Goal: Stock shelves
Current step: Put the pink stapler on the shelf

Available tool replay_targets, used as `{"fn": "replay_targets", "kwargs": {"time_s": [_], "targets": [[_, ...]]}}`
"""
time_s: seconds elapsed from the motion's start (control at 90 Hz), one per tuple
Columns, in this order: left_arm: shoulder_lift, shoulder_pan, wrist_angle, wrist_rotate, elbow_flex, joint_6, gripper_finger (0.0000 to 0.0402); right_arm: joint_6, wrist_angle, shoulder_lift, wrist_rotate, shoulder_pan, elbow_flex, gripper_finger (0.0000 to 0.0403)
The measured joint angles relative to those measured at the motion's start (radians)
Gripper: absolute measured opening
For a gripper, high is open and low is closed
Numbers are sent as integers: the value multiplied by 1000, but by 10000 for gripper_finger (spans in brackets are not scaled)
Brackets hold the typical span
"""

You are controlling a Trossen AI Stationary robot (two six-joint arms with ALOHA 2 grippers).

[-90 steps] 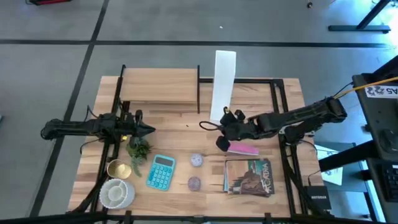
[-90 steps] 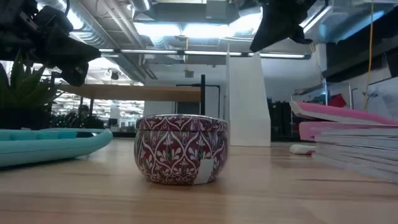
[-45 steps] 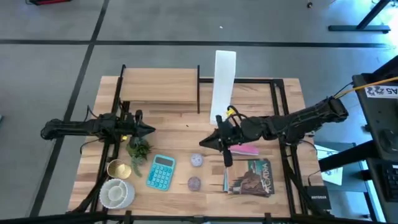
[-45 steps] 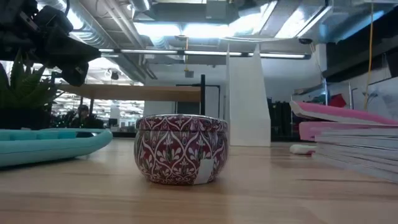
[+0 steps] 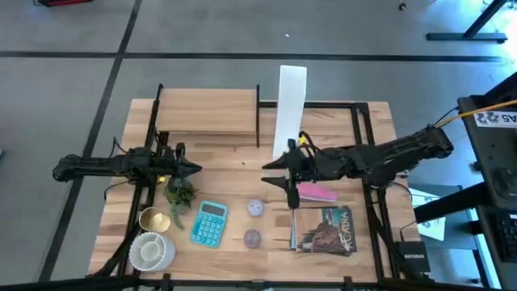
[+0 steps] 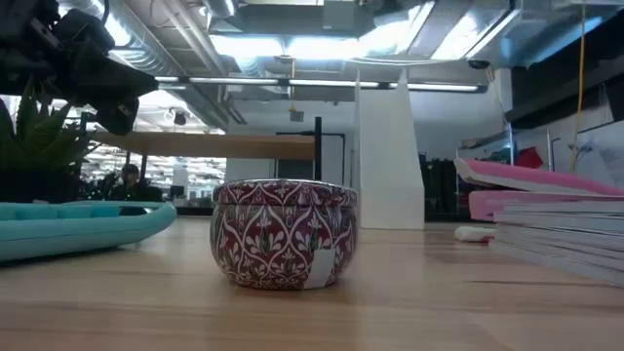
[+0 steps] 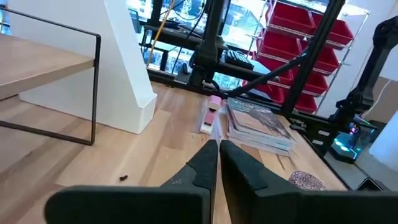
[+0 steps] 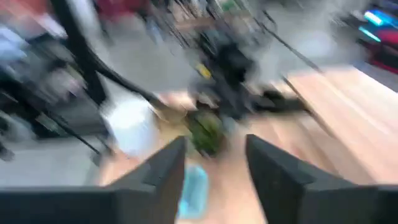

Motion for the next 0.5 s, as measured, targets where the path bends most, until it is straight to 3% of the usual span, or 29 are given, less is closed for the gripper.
{"fn": "replay_targets", "kwargs": {"time_s": [0.078, 0.133, 0.333, 0.422, 0.5], "targets": [[0, 0, 0, 0, 0, 0, 4, 60, -283, 13, 145, -5, 73, 238], [0, 0, 0, 0, 0, 0, 4, 127, -430, 21, 160, -25, 93, 260], [0, 0, 0, 0, 0, 0, 4, 217, -594, 55, -224, -81, 25, 286], [0, 0, 0, 0, 0, 0, 4, 208, -603, 94, -295, -70, -22, 286], [0, 0, 0, 0, 0, 0, 4, 210, -603, 130, -294, -57, -57, 286]]}}
